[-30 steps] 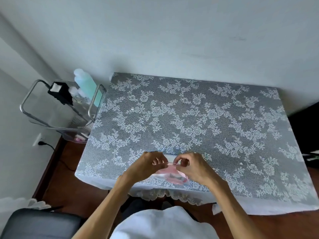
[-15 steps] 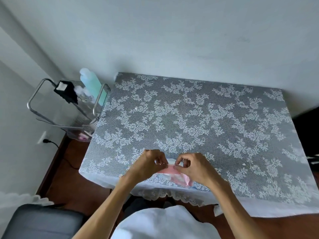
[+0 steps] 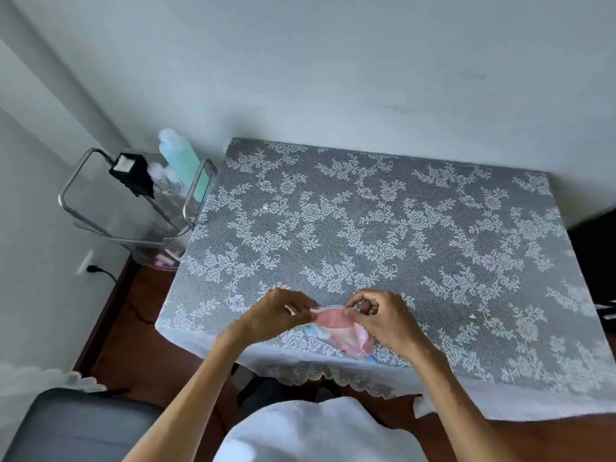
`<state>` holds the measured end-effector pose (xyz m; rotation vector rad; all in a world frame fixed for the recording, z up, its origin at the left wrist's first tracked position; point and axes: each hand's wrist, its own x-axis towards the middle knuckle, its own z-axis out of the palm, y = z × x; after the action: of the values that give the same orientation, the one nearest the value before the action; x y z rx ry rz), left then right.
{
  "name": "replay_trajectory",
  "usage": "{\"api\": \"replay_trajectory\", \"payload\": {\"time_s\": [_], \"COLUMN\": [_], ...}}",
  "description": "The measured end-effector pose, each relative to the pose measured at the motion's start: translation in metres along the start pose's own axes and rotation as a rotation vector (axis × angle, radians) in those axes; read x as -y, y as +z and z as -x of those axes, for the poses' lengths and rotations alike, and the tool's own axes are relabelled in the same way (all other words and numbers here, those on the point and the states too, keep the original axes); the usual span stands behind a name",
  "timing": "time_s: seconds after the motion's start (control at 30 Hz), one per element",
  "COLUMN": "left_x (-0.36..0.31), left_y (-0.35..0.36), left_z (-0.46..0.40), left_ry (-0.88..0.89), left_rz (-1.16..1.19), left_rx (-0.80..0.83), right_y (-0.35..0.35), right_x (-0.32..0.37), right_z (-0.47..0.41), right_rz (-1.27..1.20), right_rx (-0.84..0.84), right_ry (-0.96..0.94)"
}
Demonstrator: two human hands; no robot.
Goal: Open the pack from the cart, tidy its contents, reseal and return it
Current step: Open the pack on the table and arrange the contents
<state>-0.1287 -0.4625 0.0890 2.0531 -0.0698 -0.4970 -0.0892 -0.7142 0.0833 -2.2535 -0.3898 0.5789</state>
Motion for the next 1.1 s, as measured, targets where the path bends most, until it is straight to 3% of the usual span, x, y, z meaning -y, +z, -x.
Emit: {"api": "replay_trajectory", "payload": {"time_s": [0.47, 0.8, 1.1], "left_x": [0.002, 0.006, 0.004], "left_y": [-0.005, 0.01, 0.012], "left_z": [0.001, -0.001, -0.007], "left_ry": [-0.021, 0.083, 0.149], "left_rz": [-0.003, -0.181, -0.174], "left_rx": [0.034, -0.214, -0.394], "right_y": [0.019, 0.021, 0.018], "right_x": [0.017, 0.018, 0.018], "right_z": [-0.012, -0.012, -0.011], "right_rz": [0.068, 0.074, -0.008], "right_rx": [0.084, -0.007, -0.08], "right_ry": [-0.117, -0.254, -0.194]}}
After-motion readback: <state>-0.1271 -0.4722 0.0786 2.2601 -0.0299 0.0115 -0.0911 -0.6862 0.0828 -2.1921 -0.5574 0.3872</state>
